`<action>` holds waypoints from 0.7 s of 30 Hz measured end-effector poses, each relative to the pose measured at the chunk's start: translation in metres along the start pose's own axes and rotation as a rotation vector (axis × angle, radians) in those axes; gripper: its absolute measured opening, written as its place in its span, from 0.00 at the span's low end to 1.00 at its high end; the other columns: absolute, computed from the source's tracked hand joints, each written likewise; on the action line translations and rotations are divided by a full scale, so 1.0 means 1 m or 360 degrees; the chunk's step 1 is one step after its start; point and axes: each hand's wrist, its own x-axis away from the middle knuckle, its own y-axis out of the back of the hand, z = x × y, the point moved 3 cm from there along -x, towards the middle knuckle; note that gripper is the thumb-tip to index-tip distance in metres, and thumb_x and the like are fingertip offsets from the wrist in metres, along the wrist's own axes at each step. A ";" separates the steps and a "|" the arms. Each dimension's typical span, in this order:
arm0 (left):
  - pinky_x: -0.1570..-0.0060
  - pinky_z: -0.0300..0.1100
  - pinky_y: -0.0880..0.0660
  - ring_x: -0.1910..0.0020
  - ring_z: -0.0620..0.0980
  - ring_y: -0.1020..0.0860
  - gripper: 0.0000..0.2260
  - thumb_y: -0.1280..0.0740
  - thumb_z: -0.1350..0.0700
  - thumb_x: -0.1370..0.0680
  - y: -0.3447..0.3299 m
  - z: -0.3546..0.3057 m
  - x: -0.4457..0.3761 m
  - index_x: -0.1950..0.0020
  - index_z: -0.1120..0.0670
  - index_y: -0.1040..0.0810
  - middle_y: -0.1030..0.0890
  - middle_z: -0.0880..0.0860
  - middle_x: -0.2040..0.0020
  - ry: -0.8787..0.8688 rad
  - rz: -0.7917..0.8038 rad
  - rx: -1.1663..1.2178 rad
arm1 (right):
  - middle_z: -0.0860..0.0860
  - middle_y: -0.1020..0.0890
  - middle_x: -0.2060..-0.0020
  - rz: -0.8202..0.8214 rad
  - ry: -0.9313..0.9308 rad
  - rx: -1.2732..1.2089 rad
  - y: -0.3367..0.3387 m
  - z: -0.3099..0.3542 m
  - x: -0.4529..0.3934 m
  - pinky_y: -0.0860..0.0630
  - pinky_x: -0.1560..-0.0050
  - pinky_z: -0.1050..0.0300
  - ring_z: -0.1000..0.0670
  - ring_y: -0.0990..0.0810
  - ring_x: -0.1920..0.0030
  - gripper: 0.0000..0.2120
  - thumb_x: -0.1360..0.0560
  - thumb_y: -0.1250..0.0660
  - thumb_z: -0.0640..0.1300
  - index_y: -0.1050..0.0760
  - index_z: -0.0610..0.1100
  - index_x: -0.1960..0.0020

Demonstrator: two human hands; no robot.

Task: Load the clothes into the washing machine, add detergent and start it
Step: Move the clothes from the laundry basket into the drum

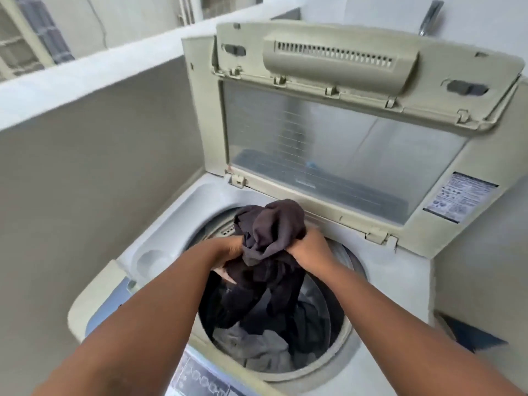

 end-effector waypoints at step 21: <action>0.30 0.52 0.38 0.26 0.56 0.38 0.40 0.39 0.34 0.27 -0.036 0.003 -0.047 0.22 0.49 0.49 0.40 0.54 0.23 -0.0255 -0.0134 -0.1669 | 0.45 0.32 0.29 0.0286 -0.0575 0.1525 -0.029 -0.071 0.025 0.36 0.32 0.42 0.38 0.40 0.27 0.41 0.33 0.35 0.65 0.41 0.49 0.26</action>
